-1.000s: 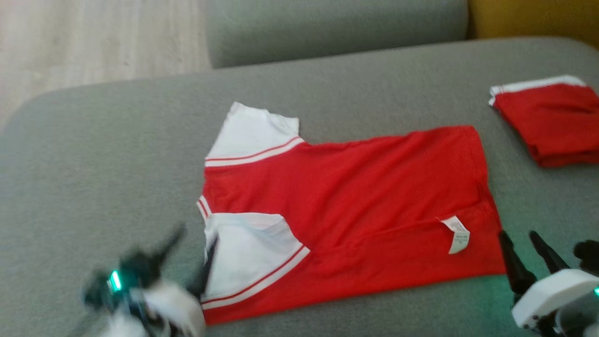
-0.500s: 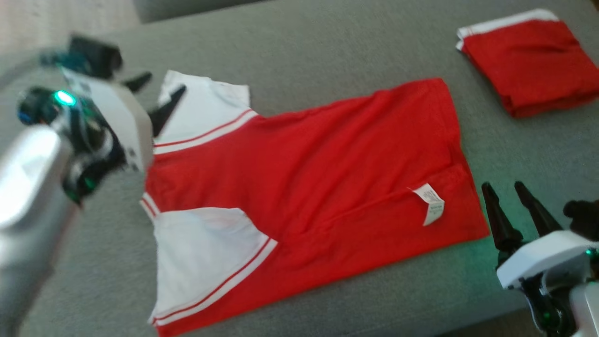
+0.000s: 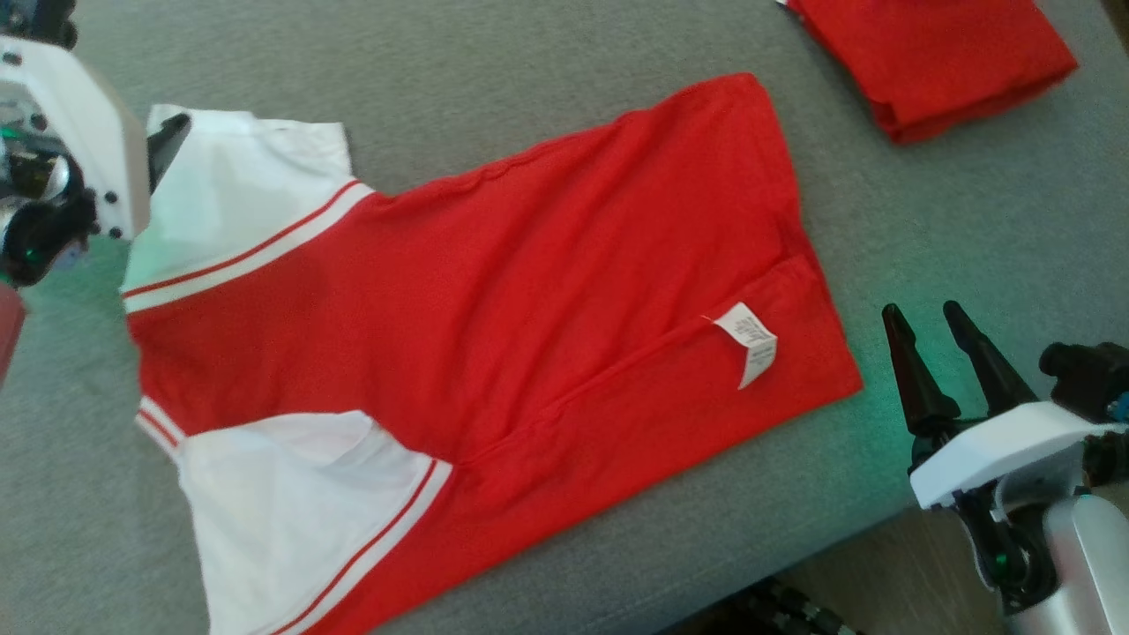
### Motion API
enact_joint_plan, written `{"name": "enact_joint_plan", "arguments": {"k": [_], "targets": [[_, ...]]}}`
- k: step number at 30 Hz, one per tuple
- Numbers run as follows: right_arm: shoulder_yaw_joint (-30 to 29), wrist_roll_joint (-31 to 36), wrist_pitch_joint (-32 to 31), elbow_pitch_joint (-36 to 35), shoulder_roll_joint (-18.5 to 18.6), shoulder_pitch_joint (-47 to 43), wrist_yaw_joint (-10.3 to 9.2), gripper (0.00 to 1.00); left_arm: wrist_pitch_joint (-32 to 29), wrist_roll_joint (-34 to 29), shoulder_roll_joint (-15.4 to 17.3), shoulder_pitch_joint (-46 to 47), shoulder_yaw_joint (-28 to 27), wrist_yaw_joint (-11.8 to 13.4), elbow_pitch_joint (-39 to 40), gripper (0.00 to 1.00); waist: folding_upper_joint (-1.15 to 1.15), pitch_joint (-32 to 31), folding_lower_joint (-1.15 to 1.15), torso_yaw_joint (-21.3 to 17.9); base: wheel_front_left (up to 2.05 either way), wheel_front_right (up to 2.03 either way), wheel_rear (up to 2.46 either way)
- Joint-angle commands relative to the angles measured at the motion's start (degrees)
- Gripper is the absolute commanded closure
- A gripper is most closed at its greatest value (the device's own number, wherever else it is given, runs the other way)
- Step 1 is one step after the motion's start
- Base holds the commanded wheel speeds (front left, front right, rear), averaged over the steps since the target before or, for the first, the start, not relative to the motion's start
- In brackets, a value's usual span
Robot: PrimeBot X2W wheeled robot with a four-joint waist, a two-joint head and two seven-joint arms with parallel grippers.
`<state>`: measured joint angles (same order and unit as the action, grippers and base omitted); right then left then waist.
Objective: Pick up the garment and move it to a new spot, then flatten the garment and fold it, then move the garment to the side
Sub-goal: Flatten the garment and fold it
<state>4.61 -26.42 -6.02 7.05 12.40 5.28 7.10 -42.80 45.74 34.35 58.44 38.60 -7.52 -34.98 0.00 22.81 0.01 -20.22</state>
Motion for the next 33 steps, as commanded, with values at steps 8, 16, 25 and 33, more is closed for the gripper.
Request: {"name": "enact_joint_plan", "arguments": {"k": [8, 16, 25, 33], "targets": [[1.06, -0.85, 1.35, -0.54, 0.77, 0.4, 0.39, 0.0, 2.27, -2.4, 4.57, 2.03, -0.82, 0.09, -2.84, 0.0, 0.0, 1.27, -0.01, -3.31, 0.0, 0.0, 0.0], [1.12, -0.78, 1.76, 0.07, 0.71, 0.36, 0.39, 0.0, 2.13, -1.46, 5.4, 0.93, -0.19, 0.07, -4.07, 0.32, 0.0, 1.83, -0.01, -4.18, 0.0, 0.0, 0.0], [0.94, -1.27, 0.5, -0.17, 1.66, 1.88, 0.39, 0.0, 6.37, -0.9, 5.61, 0.67, 1.19, 0.05, -2.42, 1.0, 0.0, 0.59, -0.01, -3.43, 0.0, 0.0, 0.0], [5.75, -5.74, -10.9, 2.15, 5.35, 15.83, 0.39, 0.0, 11.83, -0.93, 4.86, 1.51, 5.35, 0.04, 0.8, 1.0, 0.0, -1.47, -0.01, -0.27, 0.0, 0.0, 0.0]]}}
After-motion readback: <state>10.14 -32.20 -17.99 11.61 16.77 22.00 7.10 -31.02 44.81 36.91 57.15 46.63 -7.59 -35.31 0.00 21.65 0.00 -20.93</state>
